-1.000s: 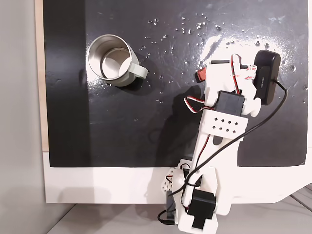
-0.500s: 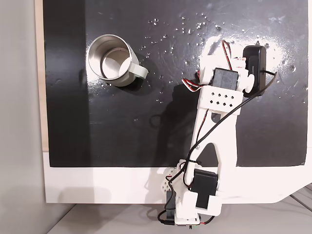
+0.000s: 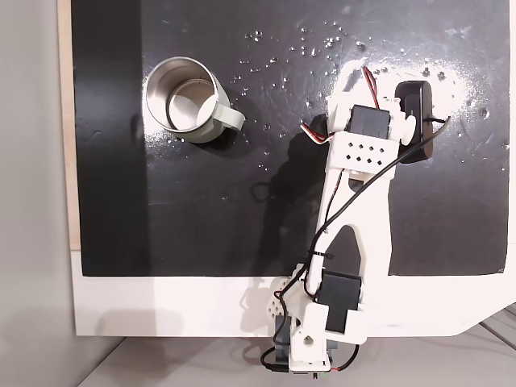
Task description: Grasp a cube and put it in the cup.
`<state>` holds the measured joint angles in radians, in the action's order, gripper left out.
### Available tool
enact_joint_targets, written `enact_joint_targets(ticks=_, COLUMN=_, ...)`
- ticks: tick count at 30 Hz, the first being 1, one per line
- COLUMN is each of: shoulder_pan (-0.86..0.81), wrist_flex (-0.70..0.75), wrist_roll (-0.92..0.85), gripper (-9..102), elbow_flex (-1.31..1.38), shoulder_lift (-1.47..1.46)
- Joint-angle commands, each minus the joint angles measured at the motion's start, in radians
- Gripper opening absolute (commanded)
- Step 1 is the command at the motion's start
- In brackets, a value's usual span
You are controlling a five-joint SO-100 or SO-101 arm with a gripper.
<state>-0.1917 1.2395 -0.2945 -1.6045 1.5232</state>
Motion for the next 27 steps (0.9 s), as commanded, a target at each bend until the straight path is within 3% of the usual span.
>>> enact_joint_targets(ticks=1, shoulder_pan=-0.009, wrist_flex=0.009, wrist_roll=-0.011, gripper=22, elbow_flex=0.067, shoulder_lift=-0.003)
enact_joint_targets(ticks=27, shoulder_pan=-0.052, wrist_flex=-0.031, wrist_roll=-0.029, gripper=21, elbow_flex=0.166, shoulder_lift=-0.239)
